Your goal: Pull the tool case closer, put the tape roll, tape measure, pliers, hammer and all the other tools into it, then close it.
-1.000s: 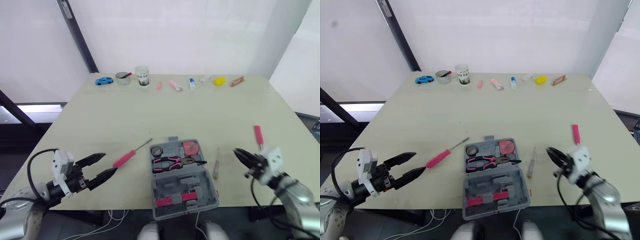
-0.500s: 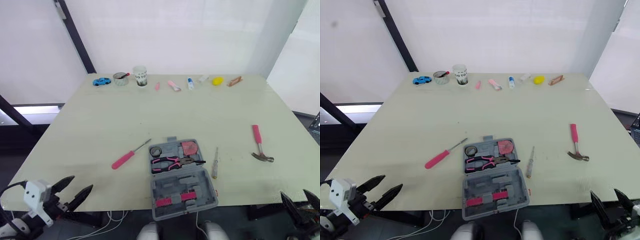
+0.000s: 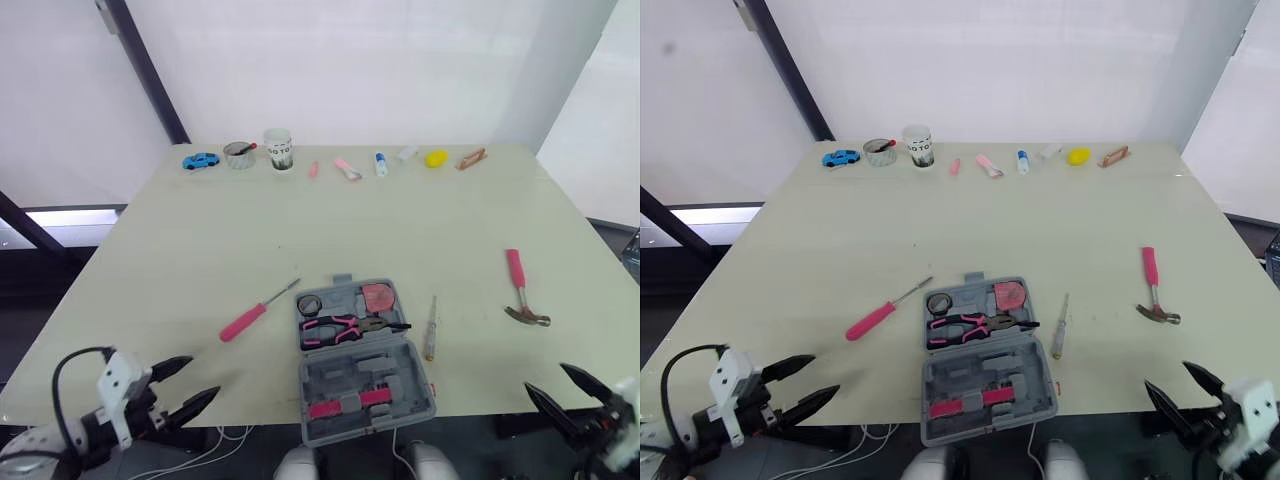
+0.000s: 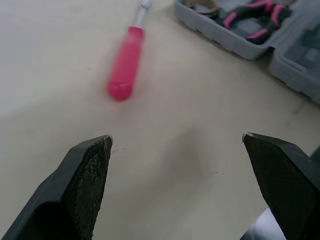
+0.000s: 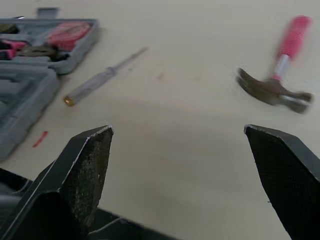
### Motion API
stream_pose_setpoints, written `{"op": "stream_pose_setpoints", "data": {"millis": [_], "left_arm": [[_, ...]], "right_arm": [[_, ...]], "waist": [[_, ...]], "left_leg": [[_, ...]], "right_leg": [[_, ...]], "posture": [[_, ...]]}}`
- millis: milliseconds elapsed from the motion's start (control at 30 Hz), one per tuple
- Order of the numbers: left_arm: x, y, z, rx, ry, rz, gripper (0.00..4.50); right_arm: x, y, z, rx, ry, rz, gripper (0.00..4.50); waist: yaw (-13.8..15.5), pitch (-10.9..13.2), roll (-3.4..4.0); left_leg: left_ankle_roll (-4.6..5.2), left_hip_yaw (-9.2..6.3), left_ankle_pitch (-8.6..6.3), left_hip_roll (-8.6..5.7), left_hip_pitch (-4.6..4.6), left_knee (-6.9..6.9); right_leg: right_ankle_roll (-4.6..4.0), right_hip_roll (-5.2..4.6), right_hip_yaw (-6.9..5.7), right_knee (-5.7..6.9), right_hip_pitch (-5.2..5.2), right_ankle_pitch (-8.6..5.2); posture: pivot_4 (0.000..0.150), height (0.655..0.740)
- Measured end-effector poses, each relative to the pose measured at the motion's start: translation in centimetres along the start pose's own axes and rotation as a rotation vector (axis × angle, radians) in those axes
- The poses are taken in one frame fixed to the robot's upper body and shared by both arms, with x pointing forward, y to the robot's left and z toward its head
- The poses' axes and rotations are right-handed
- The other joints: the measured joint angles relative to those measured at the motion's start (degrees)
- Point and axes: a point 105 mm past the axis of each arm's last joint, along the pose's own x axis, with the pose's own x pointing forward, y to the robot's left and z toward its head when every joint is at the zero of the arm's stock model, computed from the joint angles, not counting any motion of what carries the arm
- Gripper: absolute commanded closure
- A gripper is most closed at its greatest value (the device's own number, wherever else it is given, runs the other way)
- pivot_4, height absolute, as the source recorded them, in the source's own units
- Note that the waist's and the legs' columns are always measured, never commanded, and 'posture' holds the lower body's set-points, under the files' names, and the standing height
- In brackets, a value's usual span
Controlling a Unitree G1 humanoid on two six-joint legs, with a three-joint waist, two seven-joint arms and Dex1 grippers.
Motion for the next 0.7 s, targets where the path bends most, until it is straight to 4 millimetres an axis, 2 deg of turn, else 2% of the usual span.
{"op": "stream_pose_setpoints", "data": {"millis": [200, 233, 267, 333, 367, 400, 433, 467, 500, 533, 600, 700], "left_arm": [[2.8, -0.6, 2.3, 0.076, -0.029, -0.167, 0.0], [3.3, -0.8, 2.6, 0.081, -0.034, -0.2, 0.27], [3.7, -1.0, 2.7, 0.08, -0.035, -0.223, 0.6], [4.4, -1.3, 2.4, 0.07, -0.021, -0.275, 1.41], [5.1, -1.4, 2.5, 0.072, -0.012, -0.316, 2.12], [5.2, -1.5, 2.5, 0.073, -0.012, -0.321, 2.29], [5.4, -1.6, 2.6, 0.075, -0.011, -0.337, 2.7], [5.7, -1.5, 2.5, 0.074, -0.001, -0.353, 2.92], [6.4, -1.7, 2.7, 0.084, 0.015, -0.405, 3.63], [6.6, -1.7, 2.7, 0.083, 0.024, -0.417, 3.86], [7.1, -1.7, 2.3, 0.078, 0.062, -0.465, 4.45], [7.7, -1.7, 2.1, 0.08, 0.097, -0.52, 4.45]], "right_arm": [[4.8, 1.1, 2.6, -0.139, 0.033, 0.224, 0.08], [5.7, 1.2, 3.1, -0.166, 0.033, 0.256, 0.61], [6.2, 1.3, 3.2, -0.183, 0.04, 0.281, 0.95], [7.4, 1.6, 3.6, -0.212, 0.049, 0.332, 1.94], [8.3, 2.1, 4.0, -0.241, 0.059, 0.383, 2.76], [8.4, 2.1, 4.0, -0.245, 0.059, 0.389, 2.9], [8.8, 2.4, 4.2, -0.257, 0.061, 0.413, 3.31], [9.3, 2.7, 4.2, -0.27, 0.076, 0.444, 3.53], [10.4, 3.7, 4.3, -0.309, 0.096, 0.527, 4.28], [10.7, 3.9, 4.3, -0.316, 0.103, 0.545, 4.46], [11.8, 4.4, 4.0, -0.344, 0.138, 0.608, 4.5], [13.1, 5.2, 4.2, -0.398, 0.162, 0.685, 4.5]], "waist": [[0.0, 0.01, -0.02], [0.02, 0.0, -0.03], [0.03, 0.0, -0.03], [0.03, 0.01, -0.03], [0.03, 0.01, -0.05], [0.03, 0.02, -0.05], [0.04, 0.01, -0.06], [0.02, 0.02, -0.05], [0.02, 0.02, -0.08], [0.02, 0.02, -0.09], [-0.06, 0.03, -0.08], [-0.05, 0.03, -0.09]], "left_leg": [[0.02, 0.13, 0.01, -0.06, 0.0, 0.04], [0.02, 0.11, 0.01, -0.06, 0.01, 0.04], [0.02, 0.1, 0.01, -0.07, 0.01, 0.04], [0.02, 0.07, 0.01, -0.07, 0.0, 0.04], [0.02, 0.03, 0.01, -0.08, -0.01, 0.04], [0.02, 0.02, 0.01, -0.08, -0.02, 0.04], [0.02, 0.0, 0.01, -0.08, 0.01, 0.04], [0.02, 0.01, 0.02, -0.08, 0.04, 0.05], [0.02, -0.01, 0.02, -0.08, 0.04, 0.08], [0.02, -0.01, 0.02, -0.08, 0.05, 0.09], [0.03, 0.0, 0.02, -0.08, 0.03, 0.15], [0.03, -0.03, 0.02, -0.07, 0.03, 0.17]], "right_leg": [[0.0, 0.08, -0.06, 0.01, 0.14, 0.01], [-0.01, 0.13, -0.09, 0.01, 0.22, 0.01], [-0.02, 0.15, -0.1, 0.01, 0.22, 0.01], [-0.01, 0.21, -0.1, 0.02, 0.25, 0.02], [0.19, 0.25, -0.1, 0.02, 0.26, 0.13], [0.19, 0.25, -0.11, 0.02, 0.26, 0.14], [0.2, 0.25, -0.12, 0.02, 0.31, 0.14], [0.2, 0.26, -0.12, 0.02, 0.33, 0.14], [0.21, 0.27, -0.12, 0.02, 0.35, 0.15], [0.21, 0.27, -0.12, 0.02, 0.37, 0.15], [0.22, 0.28, -0.11, 0.04, 0.36, 0.16], [0.22, 0.31, -0.12, 0.07, 0.37, 0.16]], "posture": [[0.15, 0.74], [0.15, 0.74], [0.15, 0.74], [0.15, 0.74], [0.15, 0.74], [0.15, 0.74], [0.15, 0.74], [0.15, 0.74], [0.15, 0.74], [0.15, 0.74], [0.15, 0.74], [0.15, 0.74]]}}
